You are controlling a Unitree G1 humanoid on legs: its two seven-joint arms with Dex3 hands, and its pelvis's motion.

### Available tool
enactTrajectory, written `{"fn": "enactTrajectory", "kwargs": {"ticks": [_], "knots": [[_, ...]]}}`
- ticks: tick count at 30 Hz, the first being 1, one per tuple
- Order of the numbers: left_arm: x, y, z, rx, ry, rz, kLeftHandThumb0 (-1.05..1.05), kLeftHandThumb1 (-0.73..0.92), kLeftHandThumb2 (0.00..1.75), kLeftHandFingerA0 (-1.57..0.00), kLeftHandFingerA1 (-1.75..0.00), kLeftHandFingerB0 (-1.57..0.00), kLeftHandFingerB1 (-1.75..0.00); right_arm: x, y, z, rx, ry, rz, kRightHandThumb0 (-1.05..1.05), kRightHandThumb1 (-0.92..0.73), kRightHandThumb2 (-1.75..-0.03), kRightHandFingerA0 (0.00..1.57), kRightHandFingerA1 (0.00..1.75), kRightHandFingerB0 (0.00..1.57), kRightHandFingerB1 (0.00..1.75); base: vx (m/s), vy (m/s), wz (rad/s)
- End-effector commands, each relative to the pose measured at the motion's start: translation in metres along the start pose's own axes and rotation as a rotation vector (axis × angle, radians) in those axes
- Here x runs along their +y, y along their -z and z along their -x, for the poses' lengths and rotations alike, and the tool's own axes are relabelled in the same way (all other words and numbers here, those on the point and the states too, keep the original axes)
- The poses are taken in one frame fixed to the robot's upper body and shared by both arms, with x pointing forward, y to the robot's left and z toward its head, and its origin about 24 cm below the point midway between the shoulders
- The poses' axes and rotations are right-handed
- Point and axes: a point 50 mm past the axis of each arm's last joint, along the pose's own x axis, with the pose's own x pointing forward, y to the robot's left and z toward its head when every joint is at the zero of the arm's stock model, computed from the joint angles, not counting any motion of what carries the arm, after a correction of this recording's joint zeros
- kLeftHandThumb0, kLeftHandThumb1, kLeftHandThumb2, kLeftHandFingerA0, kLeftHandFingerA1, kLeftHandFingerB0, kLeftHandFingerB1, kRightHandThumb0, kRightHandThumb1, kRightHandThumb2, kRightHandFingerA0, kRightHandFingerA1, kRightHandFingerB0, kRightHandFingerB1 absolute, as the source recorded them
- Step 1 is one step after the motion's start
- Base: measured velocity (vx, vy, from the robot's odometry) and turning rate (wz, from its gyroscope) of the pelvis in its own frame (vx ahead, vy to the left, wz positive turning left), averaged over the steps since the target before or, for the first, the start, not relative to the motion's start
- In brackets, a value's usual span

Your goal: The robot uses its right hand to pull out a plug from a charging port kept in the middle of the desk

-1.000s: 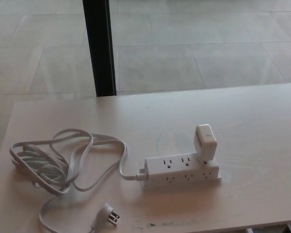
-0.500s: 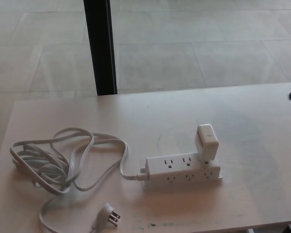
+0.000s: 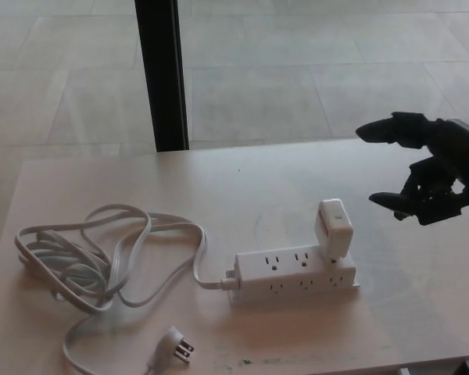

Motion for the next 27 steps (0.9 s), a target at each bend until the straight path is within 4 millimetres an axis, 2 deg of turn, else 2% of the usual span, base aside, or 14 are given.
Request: {"fn": "enactTrajectory", "kwargs": {"ticks": [1,2,3,4,5,6,7,8,9,11,13,24,25,27], "knots": [[0.01,-0.011,0.0,-0.039,-0.017,0.003,-0.91,0.92,0.78,-0.73,-0.55,-0.53,-0.42,-0.018,-0.003,-0.007,0.058,-0.017,0.301,-0.77,-0.49,-0.84,0.87,1.0,0.24,0.44,0.0,0.0,0.0],[0.01,-0.011,0.0,-0.042,-0.015,-0.01,-0.88,0.81,1.21,-0.75,-0.65,-0.48,-0.53,-0.019,-0.003,-0.007,0.056,-0.018,0.306,-0.69,-0.58,-0.59,0.88,0.97,0.29,0.32,0.0,0.0,0.0],[0.01,-0.011,0.0,-0.045,-0.017,-0.014,-0.84,0.77,1.18,-0.72,-0.64,-0.53,-0.56,-0.02,-0.004,-0.009,0.056,-0.021,0.307,-0.77,-0.49,-0.83,0.9,0.97,0.23,0.44,0.0,0.0,0.0],[0.009,-0.012,-0.001,-0.044,-0.012,-0.01,-0.91,0.92,0.79,-0.74,-0.55,-0.54,-0.44,-0.019,-0.007,-0.009,0.04,-0.025,0.326,-0.66,-0.58,-0.58,0.93,1.04,0.27,0.33,0.0,0.0,0.0],[0.009,-0.013,-0.001,-0.043,-0.011,-0.015,-0.9,0.92,0.79,-0.74,-0.55,-0.54,-0.43,-0.018,-0.009,-0.011,0.036,-0.034,0.372,-0.76,-0.5,-0.86,0.95,0.99,0.2,0.44,0.0,0.0,0.0],[0.009,-0.013,-0.001,-0.043,-0.012,-0.019,-0.9,0.92,0.79,-0.74,-0.55,-0.54,-0.43,-0.017,-0.009,-0.011,0.037,-0.038,0.389,-0.76,-0.5,-0.86,0.95,0.99,0.2,0.44,0.0,0.0,0.0],[0.009,-0.013,-0.001,-0.043,-0.012,-0.019,-0.9,0.92,0.79,-0.73,-0.55,-0.54,-0.44,-0.015,-0.01,-0.013,0.031,-0.042,0.402,-0.7,-0.59,-0.59,0.95,1.08,0.25,0.32,0.0,0.0,0.0],[0.01,-0.013,-0.001,-0.044,-0.013,-0.024,-0.88,0.92,0.79,-0.74,-0.55,-0.54,-0.43,-0.013,-0.011,-0.014,0.036,-0.055,0.439,-0.79,-0.52,-0.87,0.96,1.08,0.18,0.43,0.0,0.0,0.0],[0.01,-0.014,-0.001,-0.05,-0.009,-0.027,-0.89,0.92,0.77,-0.73,-0.54,-0.55,-0.43,-0.009,-0.014,-0.017,0.039,-0.075,0.453,-0.7,-0.6,-0.59,0.88,1.12,0.22,0.3,0.0,0.0,0.0],[0.01,-0.013,0.0,-0.05,-0.009,-0.031,-0.88,0.92,0.8,-0.73,-0.54,-0.54,-0.43,-0.004,-0.016,-0.02,0.043,-0.087,0.469,-0.79,-0.51,-0.85,0.84,1.08,0.16,0.42,0.0,0.0,0.0],[0.01,-0.013,0.0,-0.053,-0.016,-0.037,-0.89,0.92,0.8,-0.74,-0.54,-0.55,-0.44,0.0,-0.019,-0.023,0.035,-0.101,0.497,-0.71,-0.6,-0.59,0.83,1.13,0.21,0.31,0.0,0.0,0.0],[0.01,-0.014,-0.001,-0.048,-0.017,-0.03,-0.89,0.92,0.78,-0.76,-0.56,-0.55,-0.43,0.021,-0.015,-0.027,0.027,-0.164,0.552,-0.7,-0.58,-0.58,0.83,1.4,0.21,0.32,0.0,0.0,0.0],[0.01,-0.014,-0.001,-0.046,-0.021,-0.03,-0.89,0.92,0.79,-0.76,-0.55,-0.55,-0.43,0.022,-0.013,-0.026,0.028,-0.17,0.555,-0.75,-0.47,-0.83,0.93,1.32,0.16,0.43,0.0,0.0,0.0],[0.01,-0.014,-0.001,-0.044,-0.021,-0.029,-0.88,0.92,0.77,-0.77,-0.55,-0.57,-0.44,0.023,-0.011,-0.026,0.044,-0.178,0.565,-0.73,-0.51,-0.63,0.84,1.42,0.21,0.35,0.0,0.0,0.0]]}}
